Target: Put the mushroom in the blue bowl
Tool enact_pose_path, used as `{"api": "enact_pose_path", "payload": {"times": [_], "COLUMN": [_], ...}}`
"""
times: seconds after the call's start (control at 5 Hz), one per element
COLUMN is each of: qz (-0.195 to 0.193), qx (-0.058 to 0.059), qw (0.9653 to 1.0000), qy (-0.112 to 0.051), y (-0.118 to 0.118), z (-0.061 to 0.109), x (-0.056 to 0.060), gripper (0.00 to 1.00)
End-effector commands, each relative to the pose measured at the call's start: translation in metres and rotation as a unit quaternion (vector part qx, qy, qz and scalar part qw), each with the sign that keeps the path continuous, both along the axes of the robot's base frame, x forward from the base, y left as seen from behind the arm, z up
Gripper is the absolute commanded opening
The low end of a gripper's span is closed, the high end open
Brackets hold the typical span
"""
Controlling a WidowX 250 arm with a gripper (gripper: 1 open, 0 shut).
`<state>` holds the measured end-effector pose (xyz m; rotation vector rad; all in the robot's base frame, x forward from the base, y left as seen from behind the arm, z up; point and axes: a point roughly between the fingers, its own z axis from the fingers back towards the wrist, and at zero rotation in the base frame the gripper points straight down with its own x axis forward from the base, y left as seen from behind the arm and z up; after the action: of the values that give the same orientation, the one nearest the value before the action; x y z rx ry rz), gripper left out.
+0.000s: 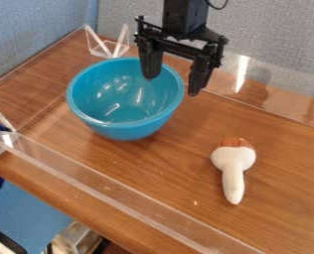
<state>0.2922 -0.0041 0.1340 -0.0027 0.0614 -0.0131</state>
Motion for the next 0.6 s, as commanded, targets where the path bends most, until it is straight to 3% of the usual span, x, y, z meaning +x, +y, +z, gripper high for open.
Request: {"api": "enact_pose_path", "payload": {"times": [0.0,0.4], "qz": [0.007,0.054], "qx": [-0.001,-0.006], "qw": [1.0,0.9985], "qy": [0.006,-0.005], "y": [-0.003,-0.047], "z": [-0.005,-0.025], "x": [-0.001,0.005], "gripper": [1.0,1.0]}}
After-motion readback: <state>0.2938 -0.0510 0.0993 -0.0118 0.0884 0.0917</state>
